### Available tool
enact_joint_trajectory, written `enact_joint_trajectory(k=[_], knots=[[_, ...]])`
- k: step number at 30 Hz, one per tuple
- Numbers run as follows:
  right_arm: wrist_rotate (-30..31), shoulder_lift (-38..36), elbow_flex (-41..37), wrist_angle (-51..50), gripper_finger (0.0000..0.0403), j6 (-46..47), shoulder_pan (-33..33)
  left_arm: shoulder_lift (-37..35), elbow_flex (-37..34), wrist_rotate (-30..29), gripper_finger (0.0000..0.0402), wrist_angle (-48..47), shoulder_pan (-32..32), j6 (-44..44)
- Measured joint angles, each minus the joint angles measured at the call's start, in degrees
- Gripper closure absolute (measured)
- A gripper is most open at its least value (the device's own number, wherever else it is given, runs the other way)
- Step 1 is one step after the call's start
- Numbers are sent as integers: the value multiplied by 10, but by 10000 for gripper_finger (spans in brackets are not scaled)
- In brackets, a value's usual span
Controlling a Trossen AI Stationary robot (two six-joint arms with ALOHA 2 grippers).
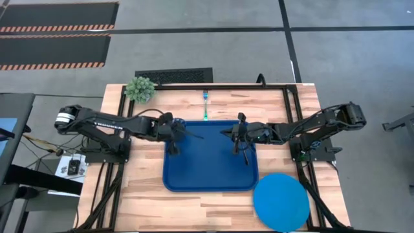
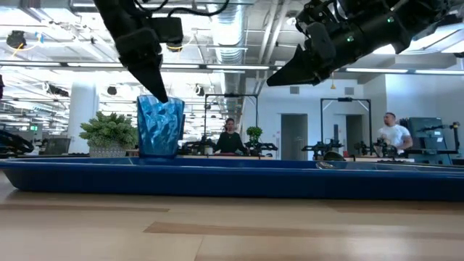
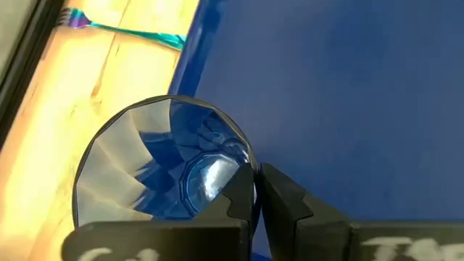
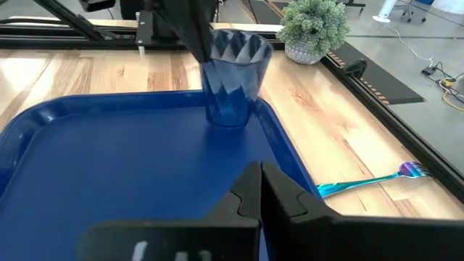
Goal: Pick and place plate/cup/fork/spoon on tray
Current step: Put the blue cup on the blue tray
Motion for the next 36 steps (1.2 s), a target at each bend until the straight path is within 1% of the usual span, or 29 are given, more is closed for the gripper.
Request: enact_joint_trajectory(k=[6, 11, 15, 18, 22, 27, 36], knots=[[-1, 0, 0, 1, 389, 0, 4, 5, 0, 42, 401, 20, 36, -3], [-1, 0, 0, 1, 384, 0, 4, 5, 0, 53, 401, 19, 48, -2], [-1, 0, 0, 0, 387, 0, 4, 5, -26, 73, 401, 56, 51, -2], [-1, 0, 0, 0, 390, 0, 4, 3, -40, 69, 401, 66, 52, -7], [-1, 0, 0, 0, 388, 0, 4, 1, -41, 71, 401, 75, 52, -8], [-1, 0, 0, 2, 384, 0, 4, -6, -34, 76, 401, 67, 56, -8], [0, 0, 0, 3, 389, 0, 4, -7, -35, 73, 401, 54, 76, -22]])
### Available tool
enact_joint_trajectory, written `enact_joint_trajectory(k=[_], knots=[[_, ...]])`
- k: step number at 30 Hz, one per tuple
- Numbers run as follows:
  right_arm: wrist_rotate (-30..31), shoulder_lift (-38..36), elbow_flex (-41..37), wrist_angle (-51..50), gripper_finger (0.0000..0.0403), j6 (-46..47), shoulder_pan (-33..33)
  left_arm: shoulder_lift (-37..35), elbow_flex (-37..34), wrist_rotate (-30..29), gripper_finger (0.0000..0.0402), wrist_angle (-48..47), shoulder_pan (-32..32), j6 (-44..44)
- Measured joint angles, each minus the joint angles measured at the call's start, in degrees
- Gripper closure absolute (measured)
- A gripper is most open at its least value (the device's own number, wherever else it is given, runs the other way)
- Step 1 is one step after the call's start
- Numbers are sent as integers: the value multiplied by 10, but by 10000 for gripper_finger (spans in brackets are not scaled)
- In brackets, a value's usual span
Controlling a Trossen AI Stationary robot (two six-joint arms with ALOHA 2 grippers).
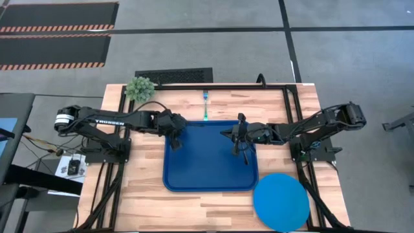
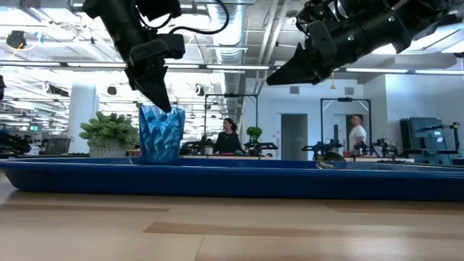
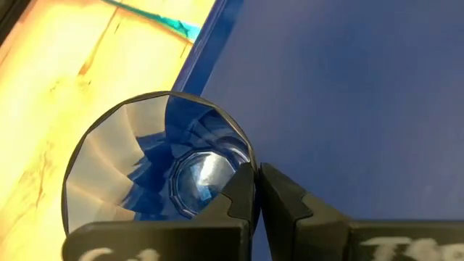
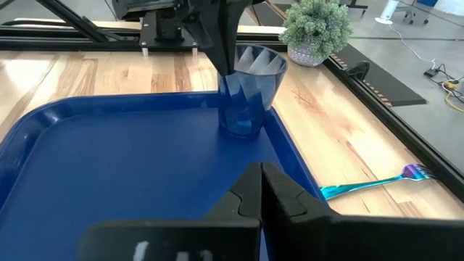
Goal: Pick and place plate/cup/fork/spoon on tray
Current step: Put the blue cup on the blue tray, then put the blue plate on the blue tray
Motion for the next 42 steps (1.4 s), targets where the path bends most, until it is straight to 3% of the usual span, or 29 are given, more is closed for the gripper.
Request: enact_joint_trajectory(k=[28, 37, 42], knots=[[0, 0, 0, -1, 387, 0, 0, -8, 24, 4, 321, -33, 4, 8], [0, 0, 0, -3, 380, 0, 0, -89, 29, -9, 313, -29, -18, 37], [0, 0, 0, -6, 384, 0, 0, -166, -31, -65, 331, 66, -87, 52]])
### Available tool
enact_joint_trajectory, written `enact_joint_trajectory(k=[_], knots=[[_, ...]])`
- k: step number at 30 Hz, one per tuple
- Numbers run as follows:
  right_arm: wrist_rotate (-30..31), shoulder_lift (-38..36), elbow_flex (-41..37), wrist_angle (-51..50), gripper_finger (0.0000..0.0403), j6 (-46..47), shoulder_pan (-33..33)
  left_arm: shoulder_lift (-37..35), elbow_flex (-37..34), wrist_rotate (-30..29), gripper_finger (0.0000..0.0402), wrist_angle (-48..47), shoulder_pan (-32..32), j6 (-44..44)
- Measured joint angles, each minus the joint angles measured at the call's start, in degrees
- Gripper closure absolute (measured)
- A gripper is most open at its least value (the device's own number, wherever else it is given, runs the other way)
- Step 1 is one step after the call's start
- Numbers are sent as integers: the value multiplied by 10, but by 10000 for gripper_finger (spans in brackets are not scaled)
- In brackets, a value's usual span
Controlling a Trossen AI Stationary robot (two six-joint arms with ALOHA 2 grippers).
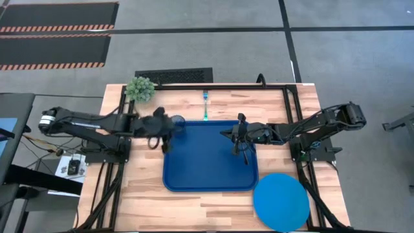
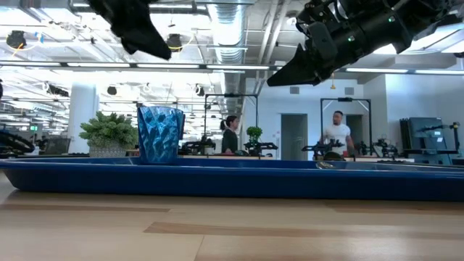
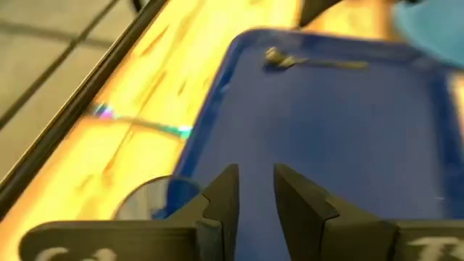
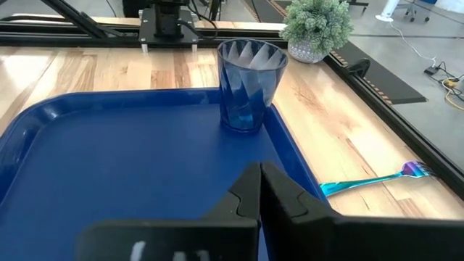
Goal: Pick and place plate/cup/fork/spoon on tray
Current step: Put the blue plate on the blue tray
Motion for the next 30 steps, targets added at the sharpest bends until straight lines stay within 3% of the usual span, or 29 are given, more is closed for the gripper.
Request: enact_joint_trajectory(k=[8, 13, 19, 22, 30], knots=[[7, 0, 2, -29, 392, 5, 25, -126, -217, 0, 386, 270, -113, 0], [39, 0, 51, -176, 390, 69, 84, -182, -313, -3, 398, 375, -147, 0], [83, 16, 112, -388, 389, 236, 200, -224, -361, -14, 400, 403, -157, 0], [83, 36, 134, -447, 390, 334, 263, -234, -365, -14, 401, 404, -157, 0], [79, 145, 236, -626, 388, 573, 414, -234, -365, -14, 401, 401, -157, 0]])
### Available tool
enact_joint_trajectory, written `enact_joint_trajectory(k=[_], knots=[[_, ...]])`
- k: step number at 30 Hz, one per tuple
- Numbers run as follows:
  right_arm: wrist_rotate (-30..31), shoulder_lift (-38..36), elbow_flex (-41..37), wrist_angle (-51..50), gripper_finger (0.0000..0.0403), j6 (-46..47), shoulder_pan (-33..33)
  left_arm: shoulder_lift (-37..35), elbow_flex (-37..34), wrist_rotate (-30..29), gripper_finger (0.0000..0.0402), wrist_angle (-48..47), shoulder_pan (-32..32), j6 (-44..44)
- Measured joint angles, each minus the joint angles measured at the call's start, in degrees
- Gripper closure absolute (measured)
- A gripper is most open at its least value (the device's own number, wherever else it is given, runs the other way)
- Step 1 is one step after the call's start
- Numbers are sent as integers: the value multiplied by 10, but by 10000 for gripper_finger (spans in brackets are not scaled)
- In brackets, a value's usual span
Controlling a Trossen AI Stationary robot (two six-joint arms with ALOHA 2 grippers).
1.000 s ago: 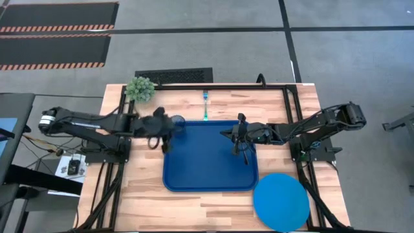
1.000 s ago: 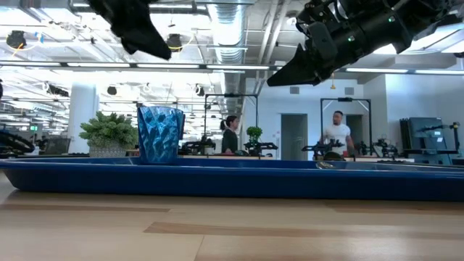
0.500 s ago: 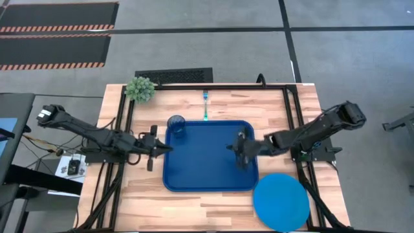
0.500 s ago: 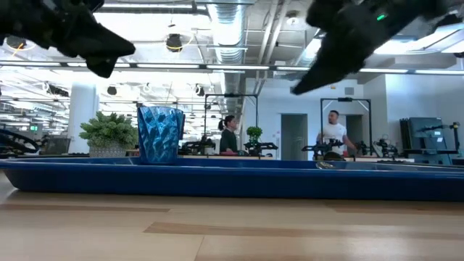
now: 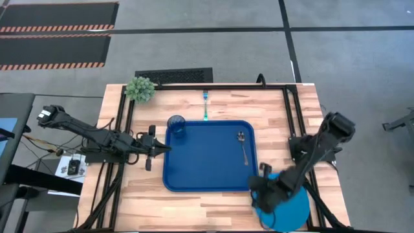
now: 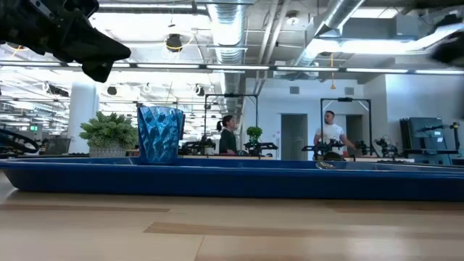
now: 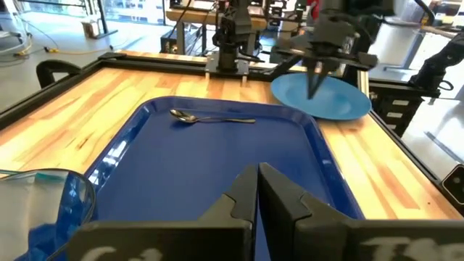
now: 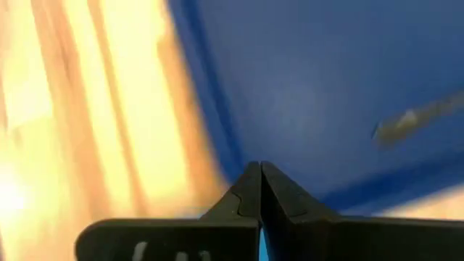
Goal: Pick and place plate/cup/fork/spoon on tray
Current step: Put the blue plate on the blue tray
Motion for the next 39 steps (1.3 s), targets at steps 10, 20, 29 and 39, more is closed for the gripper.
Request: enact_joint_trajectory(k=[10, 20, 29, 39], knots=[[-43, 150, 200, -169, 381, 176, 100, 0, 0, 0, 401, -4, 0, 0], [-134, 250, 330, -264, 326, 271, 121, 0, 0, 0, 401, -10, 0, 4], [-158, 255, 335, -260, 230, 312, 109, 0, 0, 1, 401, -25, 0, 4], [-182, 256, 335, -234, 194, 331, 97, 0, 0, 1, 401, -31, 0, -1]])
